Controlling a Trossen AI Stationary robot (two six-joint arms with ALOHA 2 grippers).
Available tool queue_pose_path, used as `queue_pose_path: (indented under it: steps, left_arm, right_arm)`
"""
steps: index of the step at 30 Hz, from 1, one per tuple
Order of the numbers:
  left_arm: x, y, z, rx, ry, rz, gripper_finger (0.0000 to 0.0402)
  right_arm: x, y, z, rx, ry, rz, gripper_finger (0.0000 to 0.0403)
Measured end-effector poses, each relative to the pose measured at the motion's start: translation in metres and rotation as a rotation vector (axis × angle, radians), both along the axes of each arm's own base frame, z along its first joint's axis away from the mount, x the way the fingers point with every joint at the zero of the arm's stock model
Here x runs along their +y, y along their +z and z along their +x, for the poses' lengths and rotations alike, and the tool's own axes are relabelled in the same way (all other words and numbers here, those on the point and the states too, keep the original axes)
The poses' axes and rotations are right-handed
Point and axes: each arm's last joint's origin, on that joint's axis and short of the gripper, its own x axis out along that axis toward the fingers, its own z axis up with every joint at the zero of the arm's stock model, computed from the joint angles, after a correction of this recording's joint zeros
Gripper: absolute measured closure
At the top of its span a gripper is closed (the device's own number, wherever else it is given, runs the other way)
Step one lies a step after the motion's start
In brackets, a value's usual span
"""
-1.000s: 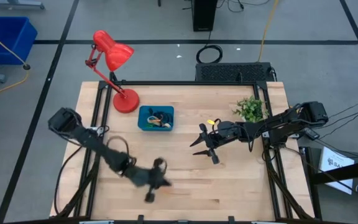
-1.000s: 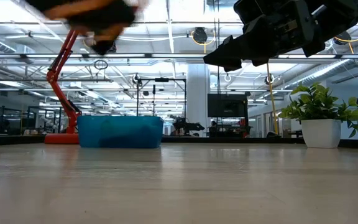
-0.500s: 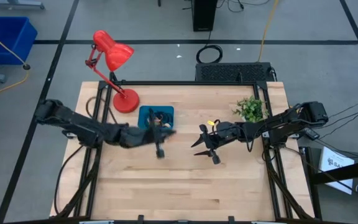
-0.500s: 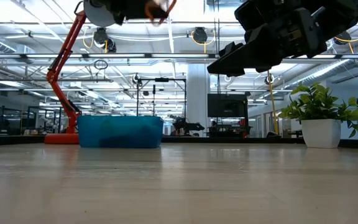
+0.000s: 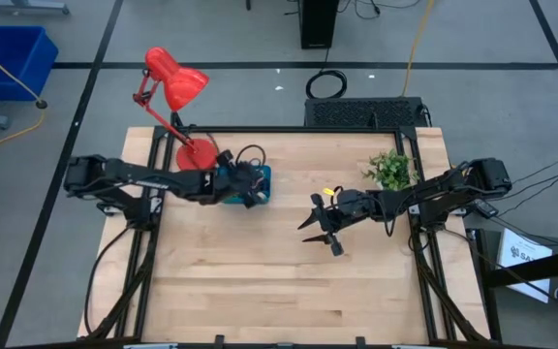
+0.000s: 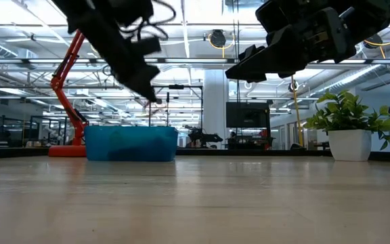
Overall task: Pick and place rubber bands into bin
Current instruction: Put the orange rubber band into the blue bin
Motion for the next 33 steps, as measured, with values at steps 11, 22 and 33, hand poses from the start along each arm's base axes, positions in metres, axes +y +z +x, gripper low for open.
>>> queue_pose_path:
  steps: [11, 22, 33]
  left_arm:
    - [0.026, -0.035, -0.007, 0.198, 0.049, -0.196, 0.04]
    - [0.029, -0.042, -0.006, 0.21, 0.035, -0.265, 0.0354]
    - [0.029, -0.042, -0.006, 0.235, 0.009, -0.236, 0.0302]
  right_arm:
    - [0.0, 0.0, 0.0, -0.005, 0.0, 0.0, 0.0229]
    - [0.0, 0.001, 0.0, -0.009, 0.0, 0.001, 0.023]
    - [0.0, -0.002, -0.001, 0.032, -0.015, 0.035, 0.023]
